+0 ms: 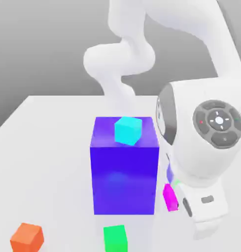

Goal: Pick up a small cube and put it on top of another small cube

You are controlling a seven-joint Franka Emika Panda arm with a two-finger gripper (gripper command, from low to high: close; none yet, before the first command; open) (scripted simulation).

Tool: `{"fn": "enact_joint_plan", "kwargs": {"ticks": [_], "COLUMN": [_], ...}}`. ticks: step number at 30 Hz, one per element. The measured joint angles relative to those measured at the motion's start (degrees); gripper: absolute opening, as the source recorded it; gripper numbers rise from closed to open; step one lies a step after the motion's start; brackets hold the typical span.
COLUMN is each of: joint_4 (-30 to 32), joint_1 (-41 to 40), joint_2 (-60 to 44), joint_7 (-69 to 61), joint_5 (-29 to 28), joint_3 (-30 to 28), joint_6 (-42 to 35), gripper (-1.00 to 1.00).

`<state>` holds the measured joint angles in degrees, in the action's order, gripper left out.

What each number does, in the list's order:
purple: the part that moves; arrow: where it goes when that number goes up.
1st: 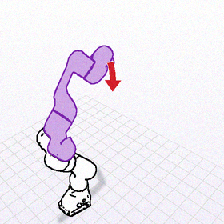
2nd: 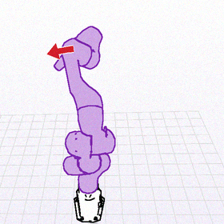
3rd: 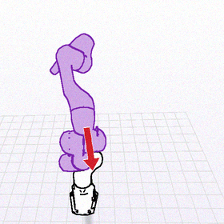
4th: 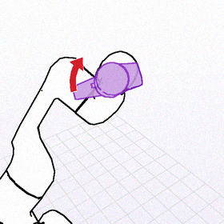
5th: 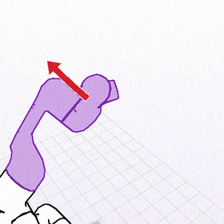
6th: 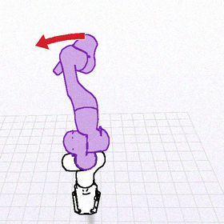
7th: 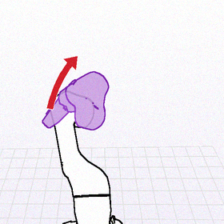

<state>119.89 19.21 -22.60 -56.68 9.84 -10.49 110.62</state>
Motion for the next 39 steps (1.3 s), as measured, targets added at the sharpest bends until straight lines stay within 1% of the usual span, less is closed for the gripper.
{"fn": "enact_joint_plan", "kwargs": {"ticks": [6, 12, 14, 18, 24, 30, 32, 36, 37, 39], "joint_4": [-3.8, -7.2, -6.8, -2.0, 7.4, 16.9, 19.5, 20.0, 20.0, 20.0], "joint_1": [-5.5, -9.6, -10.1, -9.5, -8.6, -6.8, -7.3, -9.3, -9.6, -9.6], "joint_2": [-5.4, -7.8, -7.4, -4.9, 1.3, 9.8, 12.4, 6.1, 5.1, 5.1], "joint_7": [-9.1, -17.1, -18.9, -20.8, -22.7, -23.4, -26.2, -29.8, -30.2, -30.2], "joint_5": [-1.9, -5.1, -5.9, -5.8, -5.7, -8.7, -7.0, -2.9, -2.4, -2.4], "joint_3": [-2.1, -4.3, -4.4, -3.9, -3.0, -3.0, -2.5, 0.3, 0.6, 0.6], "joint_6": [-5.0, -9.1, -8.1, -0.4, 15.4, 32.6, 36.9, 45.1, 46.2, 46.2], "gripper": [-1.0, -1.0, -1.0, -1.0, -1.0, -1.0, -1.0, -1.0, 1.0, 1.0]}}
